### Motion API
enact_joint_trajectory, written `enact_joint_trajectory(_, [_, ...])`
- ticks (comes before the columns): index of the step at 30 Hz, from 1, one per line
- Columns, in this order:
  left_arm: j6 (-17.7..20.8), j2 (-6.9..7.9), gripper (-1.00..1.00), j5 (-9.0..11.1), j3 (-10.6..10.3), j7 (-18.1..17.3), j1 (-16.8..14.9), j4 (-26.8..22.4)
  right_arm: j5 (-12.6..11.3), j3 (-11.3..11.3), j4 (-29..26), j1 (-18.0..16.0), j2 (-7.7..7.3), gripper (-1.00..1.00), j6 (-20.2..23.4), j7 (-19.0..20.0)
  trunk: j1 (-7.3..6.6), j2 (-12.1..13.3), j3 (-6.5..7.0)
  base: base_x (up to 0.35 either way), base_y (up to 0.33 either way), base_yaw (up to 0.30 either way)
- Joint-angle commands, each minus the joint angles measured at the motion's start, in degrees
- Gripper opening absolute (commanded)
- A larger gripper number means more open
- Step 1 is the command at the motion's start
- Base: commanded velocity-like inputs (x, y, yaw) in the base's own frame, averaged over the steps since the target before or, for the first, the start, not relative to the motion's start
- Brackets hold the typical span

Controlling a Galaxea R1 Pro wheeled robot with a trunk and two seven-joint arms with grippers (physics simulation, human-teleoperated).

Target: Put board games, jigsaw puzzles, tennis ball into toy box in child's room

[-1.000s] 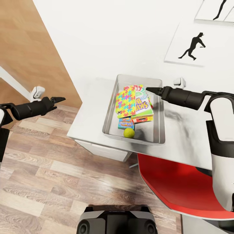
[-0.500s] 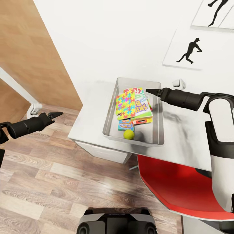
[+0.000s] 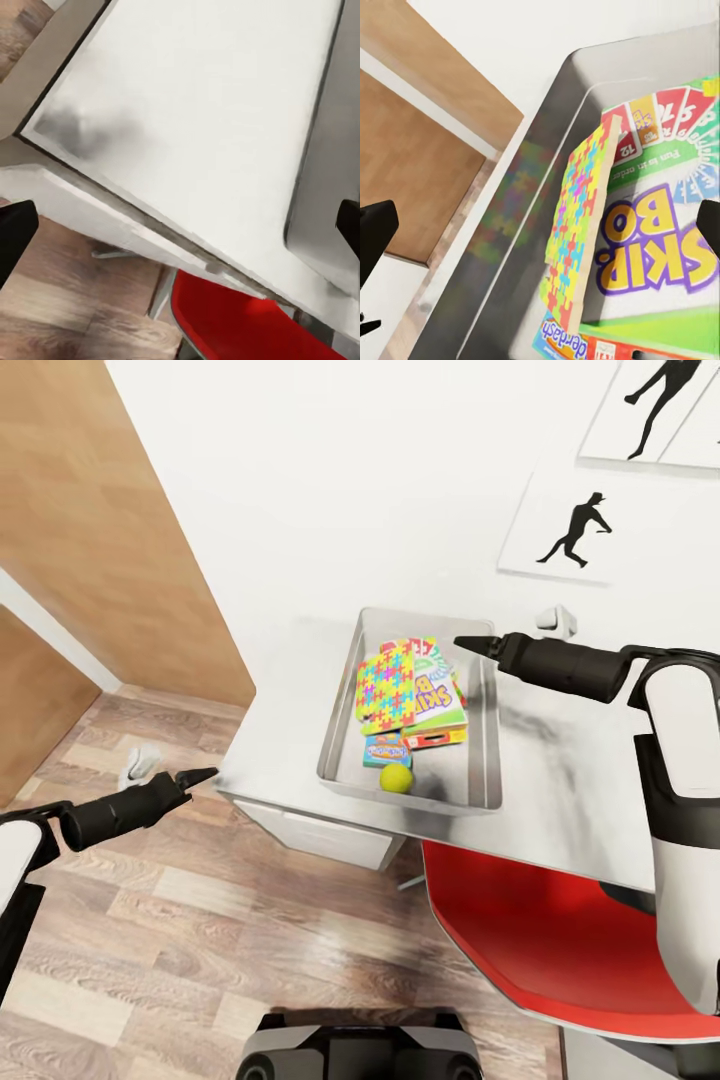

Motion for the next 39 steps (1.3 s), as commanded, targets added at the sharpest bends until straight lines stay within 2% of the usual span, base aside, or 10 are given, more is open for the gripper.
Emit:
enact_joint_trajectory(1, [-0.01,-0.07,1.0,0.74,0.06,0.22,0.86,-0.06,-0.5,0.01,-0.03,-0.05,-0.07,1.0,0.11,-0.53,0.04,-0.09,0.02,0.0,0.0,0.0])
enact_joint_trajectory(5, [-0.38,-0.07,1.0,0.64,0.1,-0.54,2.52,-0.06,-0.49,-0.13,-0.05,-0.03,-0.11,1.0,0.11,-0.55,0.04,-0.09,0.38,0.0,0.0,0.0])
enact_joint_trajectory(6, [-0.86,-0.01,1.0,0.14,0.19,-0.99,4.38,0.06,-0.48,-0.2,-0.05,-0.02,-0.14,1.0,0.11,-0.57,0.04,-0.09,0.47,0.0,0.0,0.0])
enact_joint_trajectory(11, [-1.47,-0.06,1.0,-0.96,0.21,-1.21,5.24,0.2,-0.48,-0.25,-0.04,-0.02,-0.15,1.0,0.11,-0.58,0.04,-0.09,0.91,0.0,0.0,0.0])
enact_joint_trajectory(16, [-1.78,-0.07,1.0,-1.61,0.34,-1.31,5.64,0.31,-0.48,-0.25,-0.03,0.04,-0.14,1.0,0.11,-0.62,0.04,-0.09,1.36,0.0,0.0,0.0])
enact_joint_trajectory(25, [-1.9,0.05,1.0,-1.82,1.83,-1.35,5.85,0.4,-0.48,-0.26,-0.03,0.06,-0.05,1.0,0.11,-0.65,0.04,-0.09,2.16,-0.035,0.044,0.0])
enact_joint_trajectory(39, [-1.93,-0.12,1.0,-1.8,2.48,-1.38,5.92,0.37,-0.46,-0.51,-0.03,0.07,-0.07,1.0,0.11,-0.66,0.04,-0.09,3.41,-0.075,0.209,0.0])
